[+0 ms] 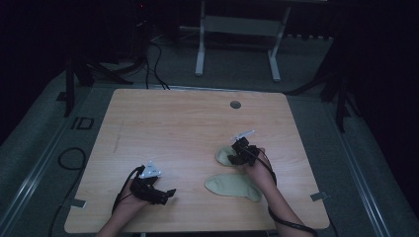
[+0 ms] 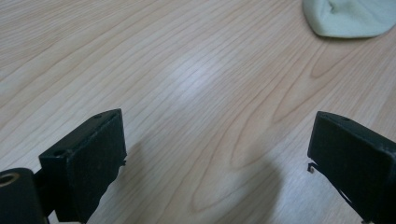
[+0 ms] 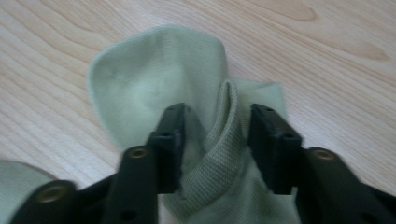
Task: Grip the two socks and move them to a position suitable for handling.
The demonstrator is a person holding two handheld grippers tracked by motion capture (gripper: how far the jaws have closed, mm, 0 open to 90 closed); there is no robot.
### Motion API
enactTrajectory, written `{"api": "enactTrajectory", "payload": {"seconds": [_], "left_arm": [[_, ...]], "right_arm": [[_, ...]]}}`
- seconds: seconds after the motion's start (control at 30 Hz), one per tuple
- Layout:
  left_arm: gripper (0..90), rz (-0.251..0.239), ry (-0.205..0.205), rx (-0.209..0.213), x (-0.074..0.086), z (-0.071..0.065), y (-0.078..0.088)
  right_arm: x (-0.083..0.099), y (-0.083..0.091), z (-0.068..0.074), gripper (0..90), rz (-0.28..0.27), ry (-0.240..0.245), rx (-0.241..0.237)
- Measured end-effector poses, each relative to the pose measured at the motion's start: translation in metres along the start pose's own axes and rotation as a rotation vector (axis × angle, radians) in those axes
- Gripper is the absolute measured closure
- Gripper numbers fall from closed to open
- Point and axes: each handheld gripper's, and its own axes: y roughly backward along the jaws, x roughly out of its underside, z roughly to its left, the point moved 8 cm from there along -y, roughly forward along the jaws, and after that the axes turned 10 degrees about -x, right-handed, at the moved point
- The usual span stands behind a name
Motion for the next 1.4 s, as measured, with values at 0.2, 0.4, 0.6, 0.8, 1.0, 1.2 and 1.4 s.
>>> {"api": "enactTrajectory", "payload": {"seconds": [0.2,0.4,0.6,0.8,1.0,1.2,1.4], "left_arm": [[3.9,0.032,-0.063,0.008,-0.008,-0.011,-0.007],[5.1,0.013,-0.097,0.032,-0.028,-0.015,-0.012],[18.8,-0.031,-0.168,0.035,-0.063,-0.021,-0.021],[59.6,-0.077,-0.255,0.086,-0.097,-0.036,-0.03],[83.5,-0.125,-0.306,0.063,-0.139,-0.055,-0.046],[89.1,-0.075,-0.331,0.059,-0.158,-0.065,-0.08],[89.2,0.022,-0.355,0.029,-0.147,-0.064,-0.112]], "right_arm": [[-0.005,-0.005,0.002,42.3,-0.011,-0.011,-0.005],[-0.008,-0.006,0.002,37.4,0.011,-0.013,-0.02],[-0.014,0.009,0.003,39.7,-0.017,-0.022,-0.026],[-0.021,0.02,0.002,53.9,-0.029,-0.036,-0.028],[-0.023,0.018,0.005,55.9,-0.031,-0.043,-0.034],[-0.02,0.013,0.001,53.9,-0.026,-0.053,-0.032],[-0.012,0.003,0.0,54.7,0.013,-0.046,-0.039]]}}
